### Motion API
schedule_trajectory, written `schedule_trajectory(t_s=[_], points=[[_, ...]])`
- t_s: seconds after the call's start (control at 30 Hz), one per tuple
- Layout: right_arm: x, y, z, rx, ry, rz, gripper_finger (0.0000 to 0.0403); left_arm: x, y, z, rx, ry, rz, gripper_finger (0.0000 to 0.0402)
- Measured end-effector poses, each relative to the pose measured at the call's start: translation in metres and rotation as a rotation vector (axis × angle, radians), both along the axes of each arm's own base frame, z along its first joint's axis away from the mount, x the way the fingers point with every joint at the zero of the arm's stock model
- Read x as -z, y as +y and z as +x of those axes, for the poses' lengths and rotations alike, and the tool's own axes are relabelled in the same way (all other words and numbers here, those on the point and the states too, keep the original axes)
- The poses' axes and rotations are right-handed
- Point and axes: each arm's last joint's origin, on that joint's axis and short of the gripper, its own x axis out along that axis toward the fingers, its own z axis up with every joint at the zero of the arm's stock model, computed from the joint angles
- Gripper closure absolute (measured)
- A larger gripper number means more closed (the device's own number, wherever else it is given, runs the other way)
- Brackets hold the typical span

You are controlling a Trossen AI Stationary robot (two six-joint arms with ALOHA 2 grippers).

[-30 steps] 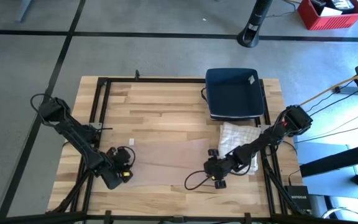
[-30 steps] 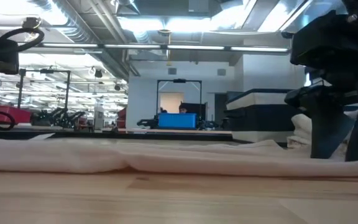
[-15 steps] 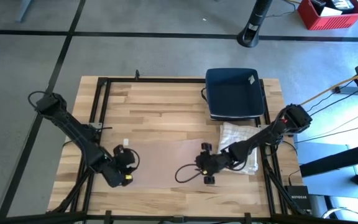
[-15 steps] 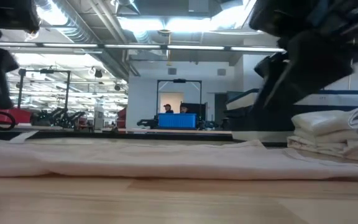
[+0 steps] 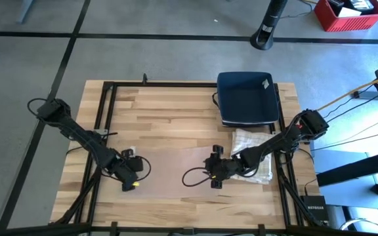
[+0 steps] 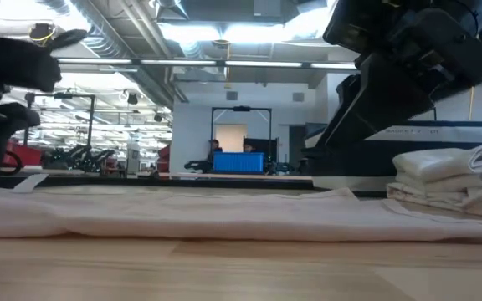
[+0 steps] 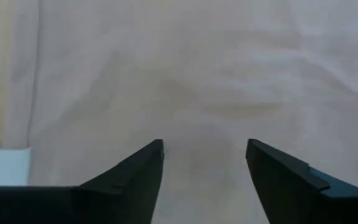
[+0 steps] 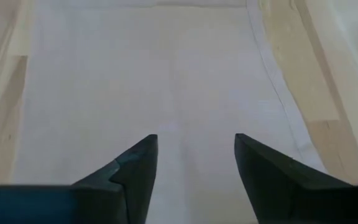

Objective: Fold towel
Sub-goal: Fold the light brown towel

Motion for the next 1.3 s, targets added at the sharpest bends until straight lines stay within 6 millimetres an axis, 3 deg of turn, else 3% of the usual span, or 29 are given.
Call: schedule_trajectory(t_s=[0.2,0.53,0.8,0.93,1.07,1.3], points=[[0.004,0.0,0.001,-0.012,0.013,-0.014,0.0165,0.012,0.009,-0.009,-0.019,0.058,0.027,0.0173],[0.005,0.004,0.005,-0.088,-0.003,-0.004,0.0164,0.018,0.01,-0.012,-0.023,0.076,0.016,0.0207],[0.039,-0.001,0.008,-0.118,0.15,-0.012,0.0164,0.018,0.01,-0.012,-0.023,0.08,0.013,0.0207],[0.041,-0.011,0.012,-0.118,0.175,0.049,0.0164,0.018,0.009,-0.012,-0.022,0.081,0.012,0.0206],[0.042,-0.021,0.013,-0.115,0.232,0.102,0.0182,0.018,0.009,-0.012,-0.017,0.083,0.013,0.0212],[0.047,-0.024,0.01,-0.11,0.286,0.103,0.0251,0.018,0.008,-0.013,0.013,0.087,0.014,0.0257]])
